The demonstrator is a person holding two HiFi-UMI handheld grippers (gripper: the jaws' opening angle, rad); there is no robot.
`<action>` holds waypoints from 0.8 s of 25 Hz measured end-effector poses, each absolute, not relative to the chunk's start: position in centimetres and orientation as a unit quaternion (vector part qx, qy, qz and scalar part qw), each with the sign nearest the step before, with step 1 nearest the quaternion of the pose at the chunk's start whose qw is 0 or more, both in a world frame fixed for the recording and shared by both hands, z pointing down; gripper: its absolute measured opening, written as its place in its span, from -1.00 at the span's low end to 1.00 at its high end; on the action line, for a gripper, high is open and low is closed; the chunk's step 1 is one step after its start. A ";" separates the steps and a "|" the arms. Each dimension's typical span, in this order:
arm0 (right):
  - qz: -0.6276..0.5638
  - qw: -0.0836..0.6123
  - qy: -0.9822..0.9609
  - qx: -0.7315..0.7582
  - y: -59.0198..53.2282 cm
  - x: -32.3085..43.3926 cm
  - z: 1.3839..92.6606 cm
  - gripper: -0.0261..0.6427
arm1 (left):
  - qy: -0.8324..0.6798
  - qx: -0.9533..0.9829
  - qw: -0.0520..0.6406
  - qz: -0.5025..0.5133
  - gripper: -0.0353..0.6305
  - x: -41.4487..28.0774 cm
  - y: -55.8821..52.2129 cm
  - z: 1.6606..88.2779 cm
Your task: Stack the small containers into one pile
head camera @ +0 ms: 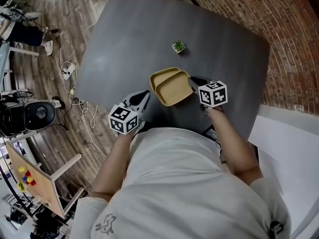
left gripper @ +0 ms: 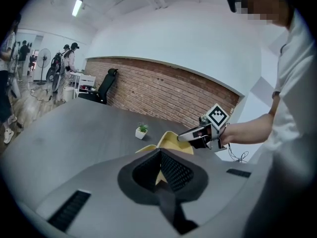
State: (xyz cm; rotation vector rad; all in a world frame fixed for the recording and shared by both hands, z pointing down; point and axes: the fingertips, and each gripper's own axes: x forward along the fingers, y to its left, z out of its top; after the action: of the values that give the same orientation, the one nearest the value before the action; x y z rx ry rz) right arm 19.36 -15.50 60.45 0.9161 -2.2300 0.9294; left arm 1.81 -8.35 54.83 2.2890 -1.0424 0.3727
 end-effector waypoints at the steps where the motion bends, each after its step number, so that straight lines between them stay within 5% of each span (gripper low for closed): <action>1: 0.353 0.273 -0.825 0.347 -15.6 19.2 60.7 -0.85 | -0.389 0.861 0.296 0.143 -0.86 1.6 -8.6 55.0; 20: 0.434 0.241 -0.759 0.421 -16.5 16.8 65.1 -0.84 | -0.325 0.873 0.319 0.177 -0.86 -1.0 -13.1 58.2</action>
State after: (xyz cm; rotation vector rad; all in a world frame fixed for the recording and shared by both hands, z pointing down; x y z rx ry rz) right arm 16.79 -16.54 65.15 1.1507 -2.0757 1.1883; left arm -1.05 -13.09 58.16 2.2950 -0.8541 0.4664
